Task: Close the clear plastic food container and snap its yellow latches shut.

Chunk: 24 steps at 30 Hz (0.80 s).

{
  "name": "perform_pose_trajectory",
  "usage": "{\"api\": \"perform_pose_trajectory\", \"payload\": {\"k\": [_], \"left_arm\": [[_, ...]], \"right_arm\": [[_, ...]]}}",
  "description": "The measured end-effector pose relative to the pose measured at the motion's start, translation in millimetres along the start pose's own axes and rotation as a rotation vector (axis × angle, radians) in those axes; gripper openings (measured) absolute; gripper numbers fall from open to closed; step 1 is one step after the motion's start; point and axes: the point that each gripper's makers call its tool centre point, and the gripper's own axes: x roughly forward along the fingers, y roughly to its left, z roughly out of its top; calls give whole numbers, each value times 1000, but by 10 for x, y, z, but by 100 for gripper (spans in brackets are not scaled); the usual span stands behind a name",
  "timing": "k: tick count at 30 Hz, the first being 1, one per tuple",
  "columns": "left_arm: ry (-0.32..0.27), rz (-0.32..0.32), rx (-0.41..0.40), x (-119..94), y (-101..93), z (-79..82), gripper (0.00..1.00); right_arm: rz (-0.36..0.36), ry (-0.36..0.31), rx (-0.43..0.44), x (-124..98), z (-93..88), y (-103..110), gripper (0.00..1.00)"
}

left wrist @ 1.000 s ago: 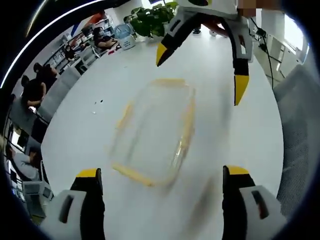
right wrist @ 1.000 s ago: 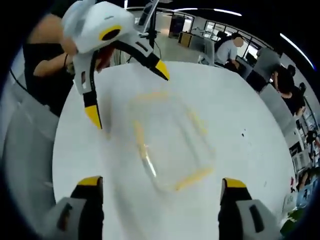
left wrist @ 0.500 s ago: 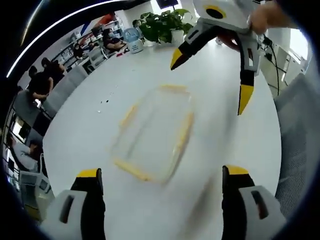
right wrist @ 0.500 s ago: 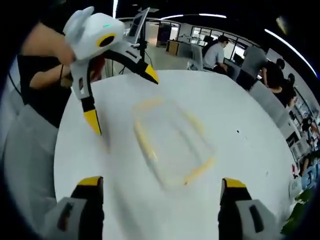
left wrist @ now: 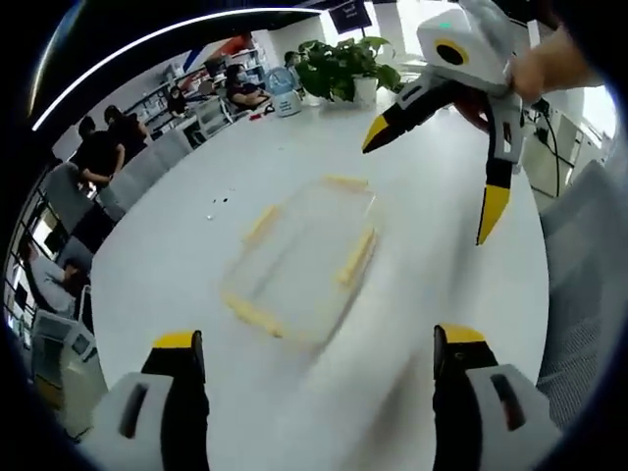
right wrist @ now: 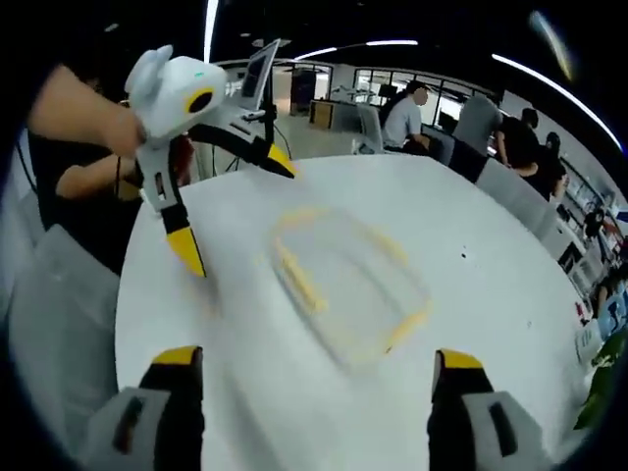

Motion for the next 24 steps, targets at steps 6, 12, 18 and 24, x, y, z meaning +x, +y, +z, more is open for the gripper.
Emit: {"api": "perform_pose_trajectory", "payload": {"k": [6, 12, 18, 24], "left_arm": [[-36, 9, -51, -77, -60, -41, 95], [-70, 24, -91, -166, -124, -13, 95], [-90, 32, -107, -217, -203, -57, 96], [-99, 36, -114, -297, -271, -124, 95]], "right_arm": [[-29, -41, 34, -61, 2, 23, 97], [-59, -76, 63, -143, -7, 29, 96], [-78, -91, 83, -222, -61, 81, 96], [-85, -102, 88, -289, -112, 152, 96]]}}
